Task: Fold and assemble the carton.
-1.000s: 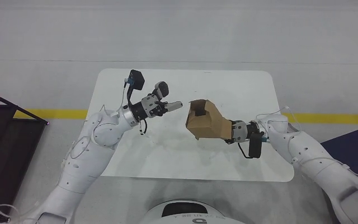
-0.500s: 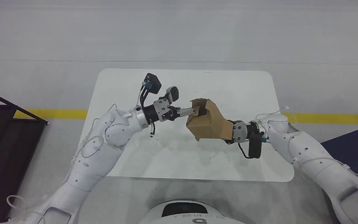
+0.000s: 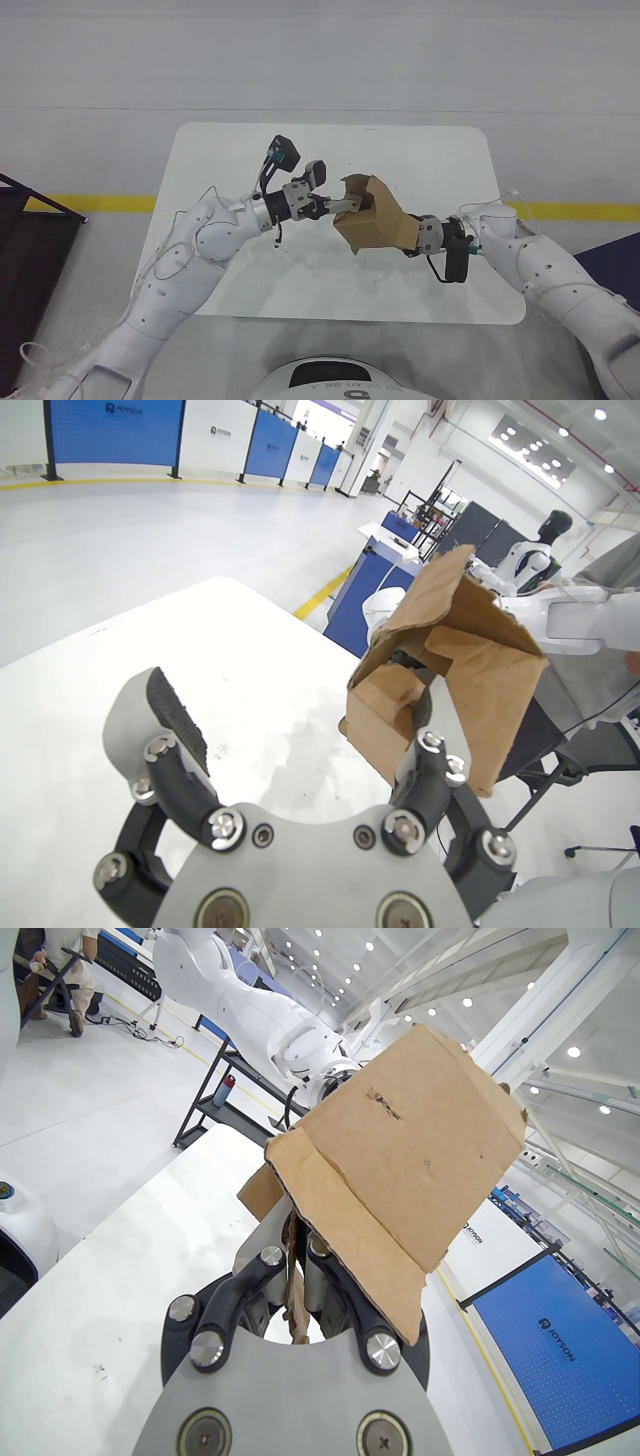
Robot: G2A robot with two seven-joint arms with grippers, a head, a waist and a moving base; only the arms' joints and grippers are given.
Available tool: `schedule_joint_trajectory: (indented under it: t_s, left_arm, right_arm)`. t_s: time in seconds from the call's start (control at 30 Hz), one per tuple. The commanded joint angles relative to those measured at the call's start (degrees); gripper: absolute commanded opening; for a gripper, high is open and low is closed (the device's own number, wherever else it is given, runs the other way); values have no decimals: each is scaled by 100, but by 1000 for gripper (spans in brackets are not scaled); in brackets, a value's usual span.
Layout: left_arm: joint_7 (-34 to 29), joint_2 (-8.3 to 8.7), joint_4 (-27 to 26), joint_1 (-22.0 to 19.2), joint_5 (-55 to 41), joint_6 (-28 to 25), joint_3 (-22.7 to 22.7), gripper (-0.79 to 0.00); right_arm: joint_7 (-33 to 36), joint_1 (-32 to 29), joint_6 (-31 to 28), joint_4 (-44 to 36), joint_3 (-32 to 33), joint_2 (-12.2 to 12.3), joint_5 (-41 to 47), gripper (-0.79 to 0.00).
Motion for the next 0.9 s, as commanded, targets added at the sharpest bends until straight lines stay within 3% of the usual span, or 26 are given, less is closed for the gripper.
schedule_joint_trajectory:
  t_s: [0.0,0.27,0.53,0.73,0.87]
  left_arm:
    - [-28,1,-26,4,17,-45,6,0]
    - [127,30,-265,-3,74,-140,-239,0]
    - [101,73,-1073,108,522,49,-465,0]
    - [-11,64,-1820,185,1482,783,-379,0]
    - [85,35,-2006,190,2058,1234,-269,0]
  right_arm:
    - [5,-10,-4,-8,13,1,-6,-785]
    - [37,-59,-31,-43,74,3,-73,-785]
    - [69,-126,-55,-70,158,1,-107,-785]
    - [131,-181,-75,-115,211,-5,-124,-785]
    - [162,-210,-81,-145,234,-15,-142,-785]
